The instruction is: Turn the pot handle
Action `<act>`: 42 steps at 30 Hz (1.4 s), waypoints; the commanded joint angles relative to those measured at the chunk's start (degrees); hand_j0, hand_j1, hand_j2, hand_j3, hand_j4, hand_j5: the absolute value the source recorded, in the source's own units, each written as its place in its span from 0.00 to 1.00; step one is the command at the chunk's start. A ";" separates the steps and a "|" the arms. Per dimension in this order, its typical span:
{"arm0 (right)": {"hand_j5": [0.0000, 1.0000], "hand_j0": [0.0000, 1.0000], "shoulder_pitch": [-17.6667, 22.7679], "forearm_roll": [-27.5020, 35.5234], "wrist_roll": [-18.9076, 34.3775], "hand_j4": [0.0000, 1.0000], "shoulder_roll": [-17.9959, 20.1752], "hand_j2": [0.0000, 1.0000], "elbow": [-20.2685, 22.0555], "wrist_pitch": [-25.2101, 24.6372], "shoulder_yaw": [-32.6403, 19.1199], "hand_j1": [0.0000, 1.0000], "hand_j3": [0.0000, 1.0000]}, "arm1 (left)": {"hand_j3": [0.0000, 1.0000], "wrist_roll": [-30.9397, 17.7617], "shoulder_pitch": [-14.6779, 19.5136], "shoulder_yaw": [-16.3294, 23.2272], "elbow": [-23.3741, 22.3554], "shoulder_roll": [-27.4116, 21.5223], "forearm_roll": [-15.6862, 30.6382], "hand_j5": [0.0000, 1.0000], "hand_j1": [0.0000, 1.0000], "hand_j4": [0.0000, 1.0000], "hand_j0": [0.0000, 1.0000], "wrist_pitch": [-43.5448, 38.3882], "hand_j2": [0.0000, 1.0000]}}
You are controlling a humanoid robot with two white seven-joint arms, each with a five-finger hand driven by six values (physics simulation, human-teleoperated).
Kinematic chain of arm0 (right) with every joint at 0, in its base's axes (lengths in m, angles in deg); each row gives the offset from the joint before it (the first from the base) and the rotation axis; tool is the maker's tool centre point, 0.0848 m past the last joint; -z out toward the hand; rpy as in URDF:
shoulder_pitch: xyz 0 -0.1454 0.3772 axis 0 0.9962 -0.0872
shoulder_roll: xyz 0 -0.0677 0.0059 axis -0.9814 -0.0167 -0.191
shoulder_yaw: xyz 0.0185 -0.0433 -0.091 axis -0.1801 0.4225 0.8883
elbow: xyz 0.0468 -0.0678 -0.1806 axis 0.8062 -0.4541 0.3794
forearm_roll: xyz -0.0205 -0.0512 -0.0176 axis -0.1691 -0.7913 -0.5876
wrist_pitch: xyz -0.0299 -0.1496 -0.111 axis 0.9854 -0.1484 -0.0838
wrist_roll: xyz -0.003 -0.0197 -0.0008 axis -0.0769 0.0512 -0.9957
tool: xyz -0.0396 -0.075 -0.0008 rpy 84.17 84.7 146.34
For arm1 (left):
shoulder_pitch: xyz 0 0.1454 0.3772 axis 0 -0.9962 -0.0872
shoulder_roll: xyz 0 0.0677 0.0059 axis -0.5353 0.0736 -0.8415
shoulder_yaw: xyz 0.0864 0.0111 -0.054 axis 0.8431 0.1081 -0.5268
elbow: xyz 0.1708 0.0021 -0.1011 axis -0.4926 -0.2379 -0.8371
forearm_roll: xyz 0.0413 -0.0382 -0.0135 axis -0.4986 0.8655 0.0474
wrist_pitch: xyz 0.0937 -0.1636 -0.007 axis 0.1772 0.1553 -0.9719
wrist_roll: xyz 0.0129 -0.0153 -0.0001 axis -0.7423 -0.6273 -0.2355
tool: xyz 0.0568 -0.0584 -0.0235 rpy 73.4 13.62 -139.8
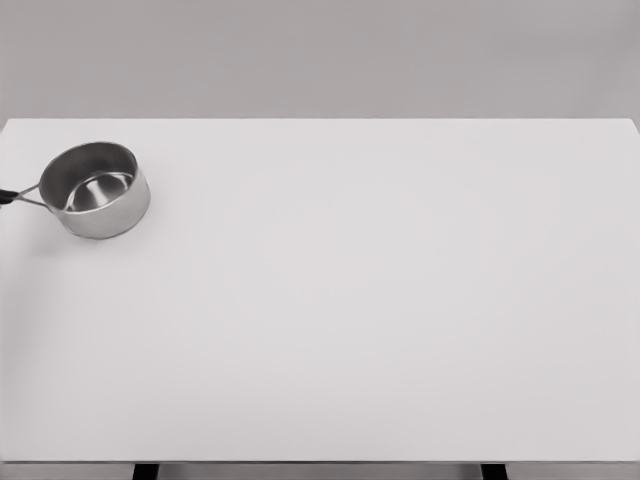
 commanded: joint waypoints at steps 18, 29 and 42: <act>1.00 1.00 0.00 0.00 0.01 1.00 0.00 1.00 0.02 0.04 -0.06 1.00 1.00 | 1.00 -0.08 2.55 0.35 -2.51 2.75 -3.30 1.00 1.00 1.00 1.00 0.08 1.00; 1.00 1.00 0.00 0.00 0.01 1.00 0.00 1.00 0.02 0.04 -0.06 1.00 1.00 | 1.00 -0.43 -1.75 0.17 2.50 1.35 -0.14 1.00 1.00 1.00 1.00 2.10 1.00; 1.00 1.00 0.00 0.00 0.01 1.00 0.00 1.00 0.02 0.04 -0.06 1.00 1.00 | 1.00 -0.43 -8.70 0.00 8.65 -2.70 3.64 1.00 1.00 1.00 1.00 5.26 1.00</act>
